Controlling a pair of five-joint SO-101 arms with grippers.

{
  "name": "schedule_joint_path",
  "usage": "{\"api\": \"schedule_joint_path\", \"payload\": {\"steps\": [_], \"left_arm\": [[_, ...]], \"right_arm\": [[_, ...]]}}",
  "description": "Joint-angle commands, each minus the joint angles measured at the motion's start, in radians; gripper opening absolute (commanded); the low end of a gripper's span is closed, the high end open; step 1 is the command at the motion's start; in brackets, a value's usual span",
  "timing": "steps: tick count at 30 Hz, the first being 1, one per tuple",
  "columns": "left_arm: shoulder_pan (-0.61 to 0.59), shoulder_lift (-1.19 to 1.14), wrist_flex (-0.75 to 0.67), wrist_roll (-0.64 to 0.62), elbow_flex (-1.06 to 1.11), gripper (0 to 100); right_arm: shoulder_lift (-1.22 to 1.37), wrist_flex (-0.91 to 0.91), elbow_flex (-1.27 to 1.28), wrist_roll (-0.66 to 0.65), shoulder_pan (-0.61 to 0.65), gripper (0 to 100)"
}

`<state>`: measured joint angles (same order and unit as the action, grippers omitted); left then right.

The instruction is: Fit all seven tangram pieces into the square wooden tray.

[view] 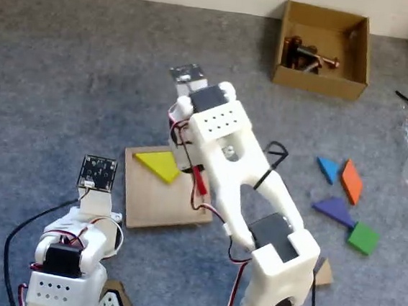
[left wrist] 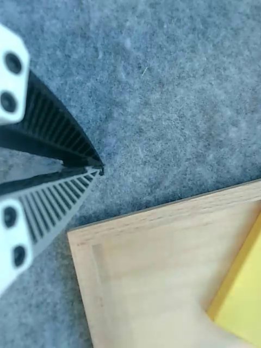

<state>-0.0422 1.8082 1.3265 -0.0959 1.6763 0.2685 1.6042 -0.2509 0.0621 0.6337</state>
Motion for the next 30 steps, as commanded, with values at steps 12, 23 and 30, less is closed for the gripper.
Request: {"api": "schedule_joint_path", "payload": {"steps": [12, 23, 30], "left_arm": [[0.015, 0.007, -0.002, -0.008, 0.019, 1], [0.015, 0.007, -0.002, -0.008, 0.019, 1], [0.015, 0.007, -0.002, -0.008, 0.019, 1]], "right_arm": [[0.016, -0.171, 0.019, 0.015, 0.093, 0.5], [0.130, -0.199, 0.022, 0.015, 0.166, 0.5], [0.131, -0.229, 0.025, 0.015, 0.197, 0.5]]}}
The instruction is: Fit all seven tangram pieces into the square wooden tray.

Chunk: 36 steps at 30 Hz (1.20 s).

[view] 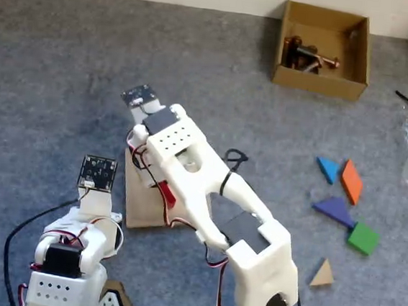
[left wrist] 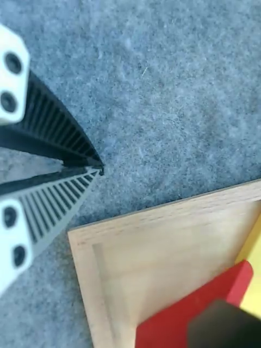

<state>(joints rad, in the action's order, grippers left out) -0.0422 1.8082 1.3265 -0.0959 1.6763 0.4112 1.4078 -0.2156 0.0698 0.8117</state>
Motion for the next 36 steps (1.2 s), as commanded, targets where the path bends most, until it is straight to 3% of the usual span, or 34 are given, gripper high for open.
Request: {"api": "schedule_joint_path", "payload": {"steps": [1, 36], "left_arm": [[0.015, 0.007, -0.002, -0.008, 0.019, 1], [0.015, 0.007, -0.002, -0.008, 0.019, 1]], "right_arm": [[-0.012, -0.042, -0.008, 0.008, 0.019, 0.5], [-0.008, -0.061, -0.108, -0.097, -0.021, 0.6]]}}
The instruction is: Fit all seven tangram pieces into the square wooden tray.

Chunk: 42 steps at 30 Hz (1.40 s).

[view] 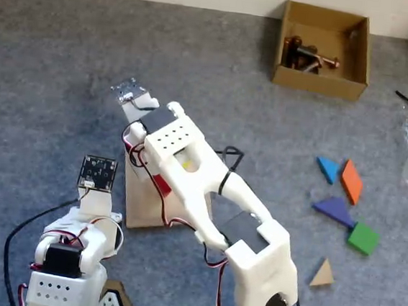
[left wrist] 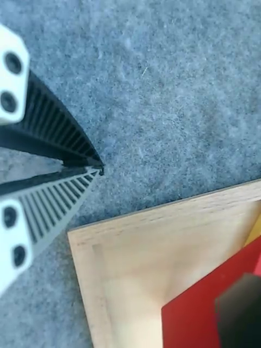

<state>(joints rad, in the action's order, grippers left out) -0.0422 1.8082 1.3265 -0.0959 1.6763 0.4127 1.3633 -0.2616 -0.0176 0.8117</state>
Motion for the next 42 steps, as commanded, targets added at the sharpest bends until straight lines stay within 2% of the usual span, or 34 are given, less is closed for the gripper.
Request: {"api": "schedule_joint_path", "payload": {"steps": [1, 10, 15, 27, 38, 42], "left_arm": [[0.015, 0.007, -0.002, -0.008, 0.019, 1], [0.015, 0.007, -0.002, -0.008, 0.019, 1], [0.015, 0.007, -0.002, -0.008, 0.019, 1], [0.015, 0.007, -0.002, -0.008, 0.019, 1], [0.015, 0.007, -0.002, -0.008, 0.019, 1], [0.015, 0.007, -0.002, -0.008, 0.019, 1]], "right_arm": [[-0.010, -0.024, -0.062, -0.009, -0.021, 0.6], [-0.010, -0.071, -0.062, -0.011, -0.027, 1.7], [-0.010, -0.071, -0.061, -0.011, -0.042, 15.1], [-0.018, -0.061, -0.061, -0.011, -0.042, 15.1], [-0.019, 0.096, -0.062, -0.009, -0.093, 15.1], [-0.018, 0.099, -0.062, -0.006, -0.093, 14.9]]}}
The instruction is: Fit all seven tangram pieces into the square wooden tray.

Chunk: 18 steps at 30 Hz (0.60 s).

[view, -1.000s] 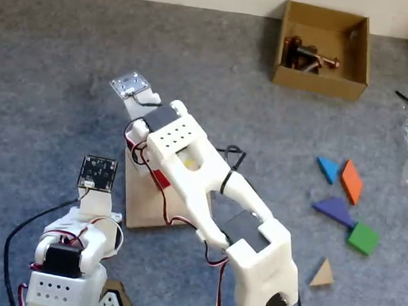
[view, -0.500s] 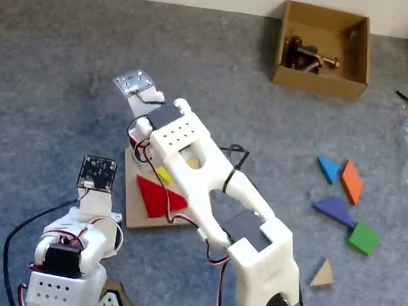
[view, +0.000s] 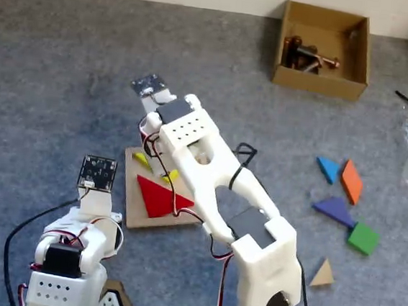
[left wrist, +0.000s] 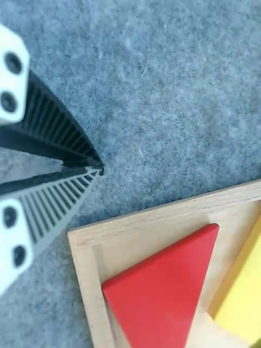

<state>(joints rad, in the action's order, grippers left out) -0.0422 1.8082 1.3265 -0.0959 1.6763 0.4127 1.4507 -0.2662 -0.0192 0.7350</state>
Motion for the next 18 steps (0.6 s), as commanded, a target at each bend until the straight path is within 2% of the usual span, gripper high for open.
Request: {"api": "schedule_joint_path", "payload": {"steps": [1, 9, 18], "left_arm": [[0.015, 0.007, -0.002, -0.008, 0.019, 1], [0.015, 0.007, -0.002, -0.008, 0.019, 1], [0.015, 0.007, -0.002, -0.008, 0.019, 1]], "right_arm": [[-0.018, 0.012, -0.058, -0.005, -0.022, 14.2], [-0.019, 0.094, -0.058, -0.006, -0.036, 1.8], [-0.018, 0.097, -0.050, -0.003, -0.042, 1.2]]}}
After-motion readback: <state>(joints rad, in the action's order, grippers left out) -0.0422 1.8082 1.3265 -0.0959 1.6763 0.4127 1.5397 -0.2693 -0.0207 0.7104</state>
